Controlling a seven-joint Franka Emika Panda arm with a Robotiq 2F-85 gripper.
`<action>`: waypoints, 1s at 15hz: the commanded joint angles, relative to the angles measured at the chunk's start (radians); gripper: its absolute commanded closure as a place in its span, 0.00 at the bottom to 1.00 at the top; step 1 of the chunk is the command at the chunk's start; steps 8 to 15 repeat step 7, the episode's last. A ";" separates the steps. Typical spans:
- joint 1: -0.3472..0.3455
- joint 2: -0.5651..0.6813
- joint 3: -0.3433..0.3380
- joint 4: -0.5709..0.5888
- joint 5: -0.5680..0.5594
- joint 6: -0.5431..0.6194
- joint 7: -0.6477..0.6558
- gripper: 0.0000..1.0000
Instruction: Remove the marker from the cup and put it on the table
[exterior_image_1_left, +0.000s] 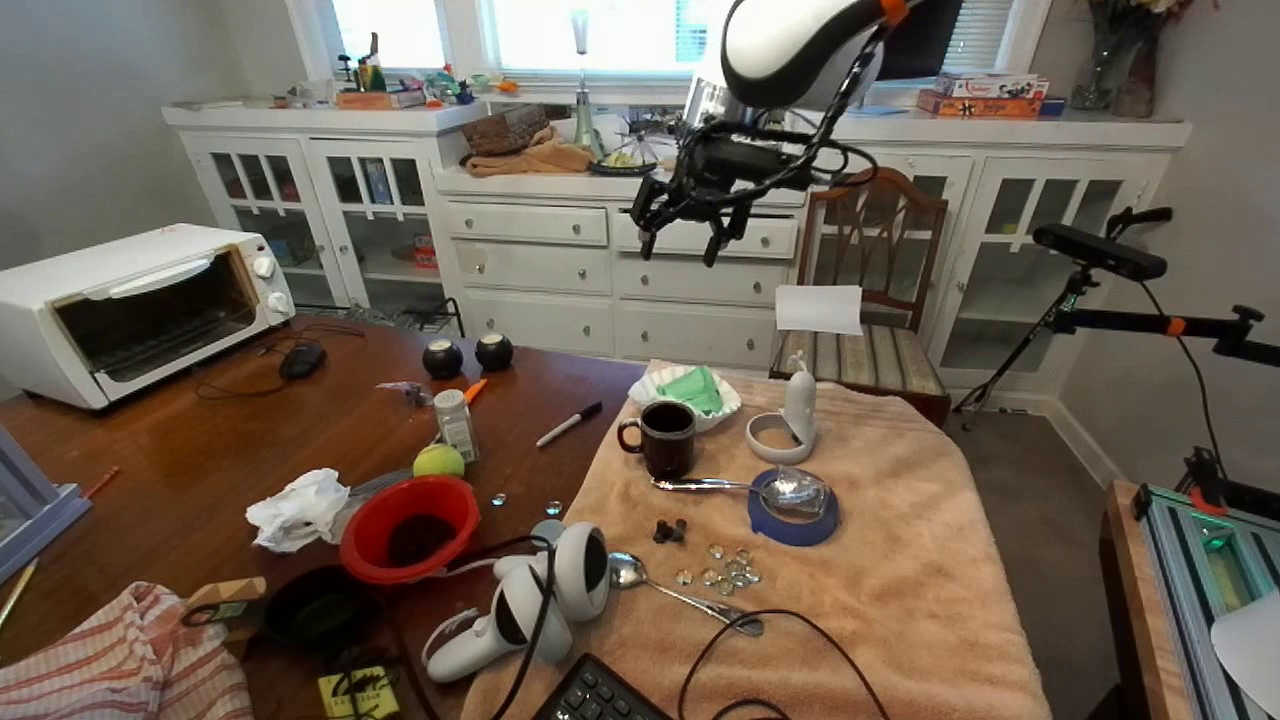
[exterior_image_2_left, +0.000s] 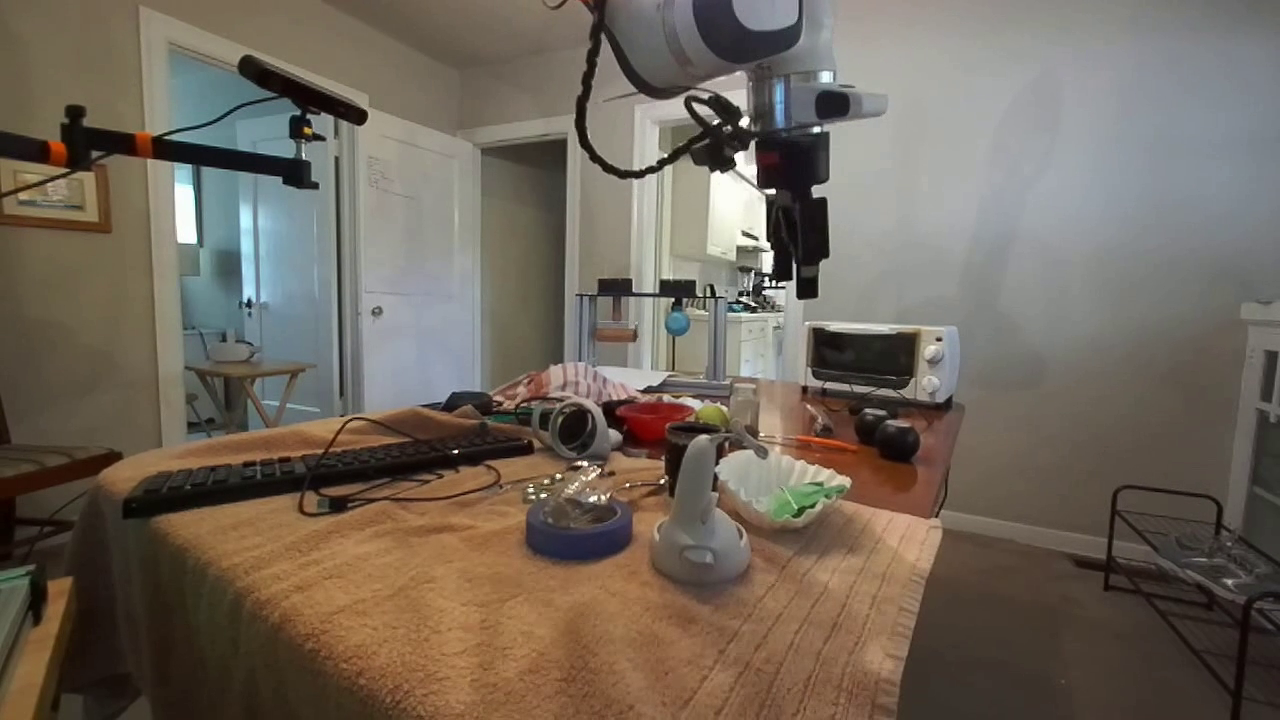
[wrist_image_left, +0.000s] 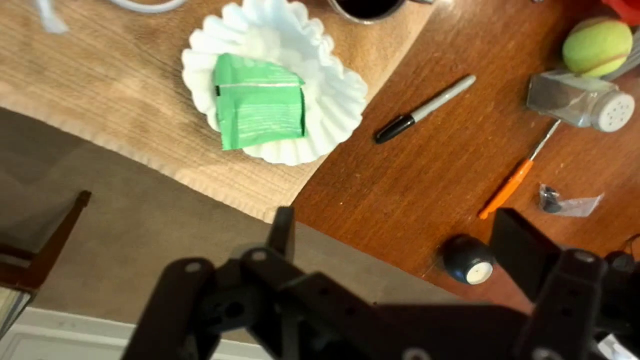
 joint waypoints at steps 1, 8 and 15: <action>-0.009 -0.160 -0.001 -0.134 -0.065 -0.097 -0.152 0.00; -0.013 -0.149 0.004 -0.111 -0.048 -0.090 -0.140 0.00; -0.013 -0.149 0.004 -0.111 -0.048 -0.090 -0.140 0.00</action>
